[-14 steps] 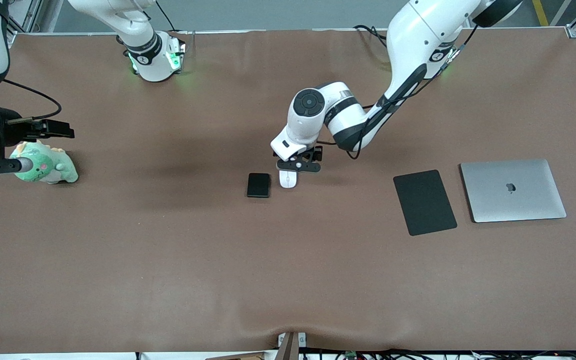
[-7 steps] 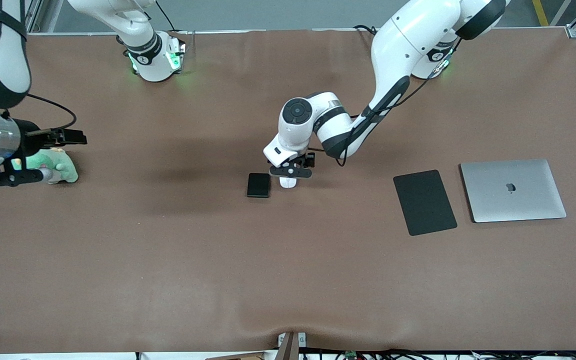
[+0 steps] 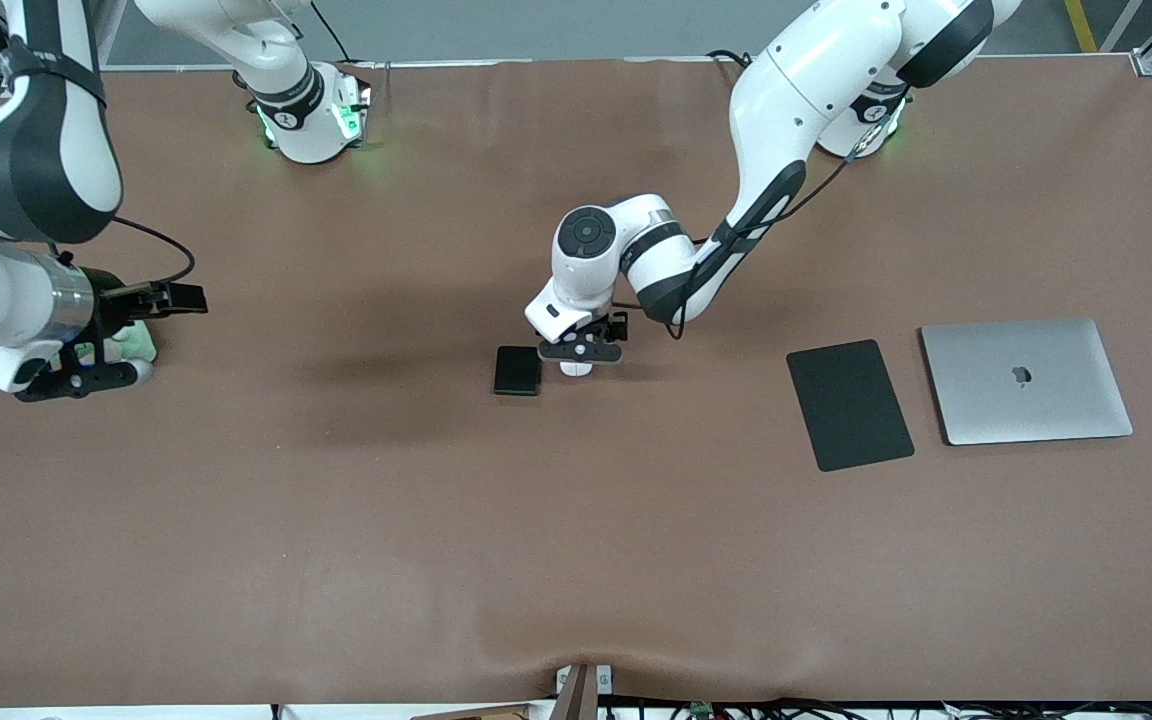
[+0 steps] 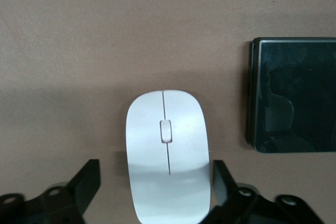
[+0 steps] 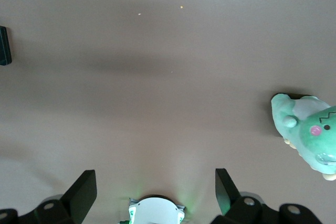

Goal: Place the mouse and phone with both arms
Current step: 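Grasp the white mouse with the left gripper while the right gripper advances, then carry the mouse to the mousepad while the right gripper reaches the phone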

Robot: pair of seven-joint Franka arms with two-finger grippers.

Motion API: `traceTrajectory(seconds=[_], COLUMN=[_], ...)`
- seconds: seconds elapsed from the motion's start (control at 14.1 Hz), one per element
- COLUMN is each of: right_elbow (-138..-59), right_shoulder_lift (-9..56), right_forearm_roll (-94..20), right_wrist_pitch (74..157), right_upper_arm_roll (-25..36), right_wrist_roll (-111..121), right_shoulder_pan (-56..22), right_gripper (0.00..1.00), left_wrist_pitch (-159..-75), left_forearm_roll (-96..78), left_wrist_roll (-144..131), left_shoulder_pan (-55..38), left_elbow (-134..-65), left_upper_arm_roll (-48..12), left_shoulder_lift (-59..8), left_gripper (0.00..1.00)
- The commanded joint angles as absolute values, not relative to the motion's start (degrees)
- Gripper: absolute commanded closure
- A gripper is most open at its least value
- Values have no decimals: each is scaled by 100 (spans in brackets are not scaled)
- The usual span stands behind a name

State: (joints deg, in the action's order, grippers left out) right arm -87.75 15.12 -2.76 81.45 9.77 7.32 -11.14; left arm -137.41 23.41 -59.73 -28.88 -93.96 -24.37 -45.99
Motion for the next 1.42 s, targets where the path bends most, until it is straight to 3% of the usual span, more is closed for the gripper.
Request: traceTrajectory(seconds=[0.0,0.21,0.28,0.36,0.57,0.85,1.14,1.35], right_elbow=[-8701,-8719,-8727,-8736,-8736,-8771,-8798,-8815], right_shoulder_lift=[1591,1600,1600,1600,1643,1801,1889,2021], right_forearm_roll=[-404,-535,-597,-641,-877,-1151,-1195,-1318], right_wrist_pitch=[8112,8104,8104,8104,8130,8393,8736,8999], right_upper_arm_roll=[984,984,976,976,976,984,976,976], right_wrist_roll=[344,116,-25,-131,-351,-439,-1106,-1589], right_shoulder_pan=[-1160,-1318,-1353,-1449,-1529,-1625,-1968,-2284], right_gripper=[0,0,0,0,0,0,0,0], left_wrist_pitch=[-13896,-13896,-13896,-13896,-13887,-13764,-13044,-13034], left_forearm_roll=[2461,2470,2478,2479,2505,2540,2453,2452], left_wrist_roll=[-6302,-6582,-6592,-6592,-6566,-6522,-6478,-6058], left_shoulder_pan=[-2944,-2953,-2953,-2944,-2822,-2453,-1927,-804], left_elbow=[-9203,-9106,-9105,-9105,-9105,-9175,-9272,-9763], left_upper_arm_roll=[-2399,-2399,-2399,-2399,-2399,-2408,-2496,-3100], left_shoulder_lift=[-4755,-4851,-4843,-4834,-4764,-4413,-3807,-3455], left_gripper=[12,22,36,59,97,100,100,100])
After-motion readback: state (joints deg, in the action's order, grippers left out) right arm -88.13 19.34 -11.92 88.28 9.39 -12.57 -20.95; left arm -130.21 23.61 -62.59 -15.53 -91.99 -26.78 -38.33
